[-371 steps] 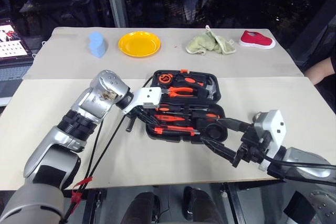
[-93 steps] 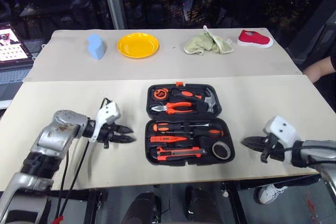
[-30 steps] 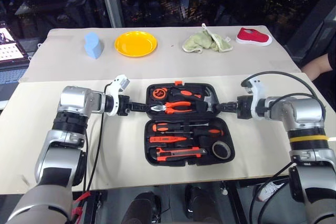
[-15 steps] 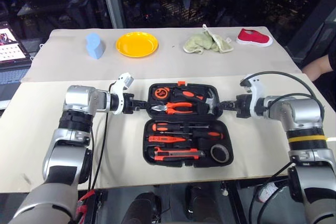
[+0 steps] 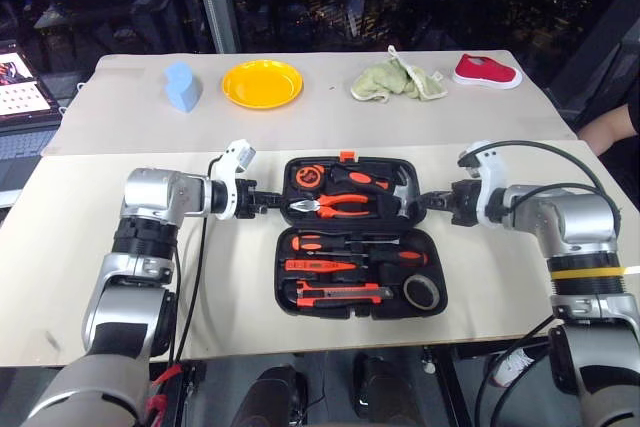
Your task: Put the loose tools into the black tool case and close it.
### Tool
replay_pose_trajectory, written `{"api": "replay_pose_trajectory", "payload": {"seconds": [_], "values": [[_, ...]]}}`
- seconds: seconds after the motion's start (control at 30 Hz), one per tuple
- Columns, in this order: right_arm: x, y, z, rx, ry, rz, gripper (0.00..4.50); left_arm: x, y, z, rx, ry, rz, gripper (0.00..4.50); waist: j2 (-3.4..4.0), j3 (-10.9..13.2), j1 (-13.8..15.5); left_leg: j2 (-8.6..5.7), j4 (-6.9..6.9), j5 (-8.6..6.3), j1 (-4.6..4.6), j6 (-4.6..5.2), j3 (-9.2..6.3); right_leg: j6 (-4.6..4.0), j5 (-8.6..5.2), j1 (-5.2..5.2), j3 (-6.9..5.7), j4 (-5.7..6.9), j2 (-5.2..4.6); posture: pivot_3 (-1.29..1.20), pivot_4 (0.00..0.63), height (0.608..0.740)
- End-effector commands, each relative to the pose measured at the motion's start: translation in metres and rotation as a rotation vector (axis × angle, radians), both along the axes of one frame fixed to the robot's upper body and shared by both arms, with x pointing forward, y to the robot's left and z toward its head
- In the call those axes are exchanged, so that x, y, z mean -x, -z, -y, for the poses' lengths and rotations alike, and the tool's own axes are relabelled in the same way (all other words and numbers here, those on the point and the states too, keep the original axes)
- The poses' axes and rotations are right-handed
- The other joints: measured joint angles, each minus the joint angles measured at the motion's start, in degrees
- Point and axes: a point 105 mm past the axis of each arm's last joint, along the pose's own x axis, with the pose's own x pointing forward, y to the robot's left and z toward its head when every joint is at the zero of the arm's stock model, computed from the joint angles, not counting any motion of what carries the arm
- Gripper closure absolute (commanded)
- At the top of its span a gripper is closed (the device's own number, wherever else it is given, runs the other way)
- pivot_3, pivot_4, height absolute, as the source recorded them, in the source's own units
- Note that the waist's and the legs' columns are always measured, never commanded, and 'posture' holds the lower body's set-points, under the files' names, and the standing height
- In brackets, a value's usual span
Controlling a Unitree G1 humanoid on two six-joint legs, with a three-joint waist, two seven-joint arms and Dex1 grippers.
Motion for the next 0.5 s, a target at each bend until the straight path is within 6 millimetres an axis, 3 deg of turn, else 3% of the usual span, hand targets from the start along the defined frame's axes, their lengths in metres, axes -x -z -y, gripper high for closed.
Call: {"api": "replay_pose_trajectory", "payload": {"seconds": [0.03, 0.13, 0.27, 0.43, 0.5], "values": [[-0.005, -0.056, -0.028, -0.05, -0.083, 0.282, 4.47, -0.005, -0.045, 0.024, 0.1, 0.05, 0.279, 4.5, 0.0, 0.01, -0.03, -0.01, 0.0, 0.01, -0.01, -0.04, 0.0, 0.0, 0.0, -0.01, 0.01, 0.0, -0.01, 0.0, 0.15, 0.74], [-0.007, -0.074, -0.031, -0.019, -0.078, 0.43, 4.47, -0.006, -0.065, 0.031, 0.12, 0.038, 0.453, 4.5, -0.01, 0.03, 0.06, -0.03, 0.0, 0.06, -0.13, -0.11, 0.0, -0.01, 0.04, -0.14, 0.0, 0.02, -0.02, 0.0, 0.15, 0.74], [-0.011, -0.084, -0.029, 0.063, -0.035, 0.598, 4.47, -0.006, -0.077, 0.034, 0.104, -0.001, 0.671, 4.5, 0.0, 0.03, 0.03, -0.14, -0.03, 0.16, -0.52, 0.05, -0.01, -0.01, 0.05, -0.58, -0.05, 0.04, 0.18, 0.0, 0.15, 0.74], [-0.006, -0.074, -0.026, 0.149, -0.014, 0.708, 4.47, -0.007, -0.069, 0.031, 0.081, -0.079, 0.761, 4.5, 0.0, 0.03, 0.17, -0.3, -0.34, 0.41, -0.65, 0.23, 0.01, 0.0, 0.05, -0.75, -0.14, 0.03, 0.26, 0.0, 0.15, 0.74], [0.0, -0.057, -0.023, 0.199, 0.011, 0.744, 4.47, -0.007, -0.049, 0.027, 0.039, -0.114, 0.75, 4.5, 0.0, 0.03, 0.18, -0.35, -0.46, 0.48, -0.63, 0.26, 0.02, 0.01, 0.05, -0.75, -0.17, -0.02, 0.28, 0.0, 0.15, 0.74]]}}
